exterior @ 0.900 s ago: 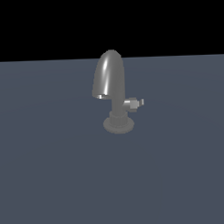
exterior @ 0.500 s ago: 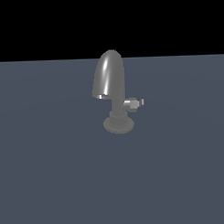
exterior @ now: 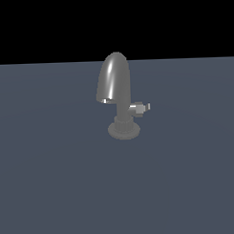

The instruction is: Turn on the faucet by rotating a designated handle.

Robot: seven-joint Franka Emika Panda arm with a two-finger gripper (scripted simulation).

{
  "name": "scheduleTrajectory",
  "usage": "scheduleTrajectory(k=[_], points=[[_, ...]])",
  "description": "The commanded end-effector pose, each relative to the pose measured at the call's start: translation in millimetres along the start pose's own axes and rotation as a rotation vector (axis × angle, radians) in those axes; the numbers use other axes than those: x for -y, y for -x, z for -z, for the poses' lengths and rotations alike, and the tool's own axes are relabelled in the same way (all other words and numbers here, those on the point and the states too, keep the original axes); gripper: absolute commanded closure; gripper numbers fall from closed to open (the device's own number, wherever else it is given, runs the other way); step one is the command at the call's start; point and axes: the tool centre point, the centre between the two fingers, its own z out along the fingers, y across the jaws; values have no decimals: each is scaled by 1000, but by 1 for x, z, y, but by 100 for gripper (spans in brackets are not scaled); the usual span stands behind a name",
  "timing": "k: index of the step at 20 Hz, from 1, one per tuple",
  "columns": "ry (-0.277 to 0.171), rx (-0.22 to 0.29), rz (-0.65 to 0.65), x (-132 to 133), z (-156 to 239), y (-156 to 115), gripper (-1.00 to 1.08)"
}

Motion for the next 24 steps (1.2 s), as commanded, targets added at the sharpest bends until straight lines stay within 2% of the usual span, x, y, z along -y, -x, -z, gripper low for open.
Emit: scheduleTrajectory(k=[1,13,24], points=[[-17,32,-32,2,1,-10,108],[-121,223,-224,9,-1,-72,108],[-224,411,-414,4,-14,-133,108]])
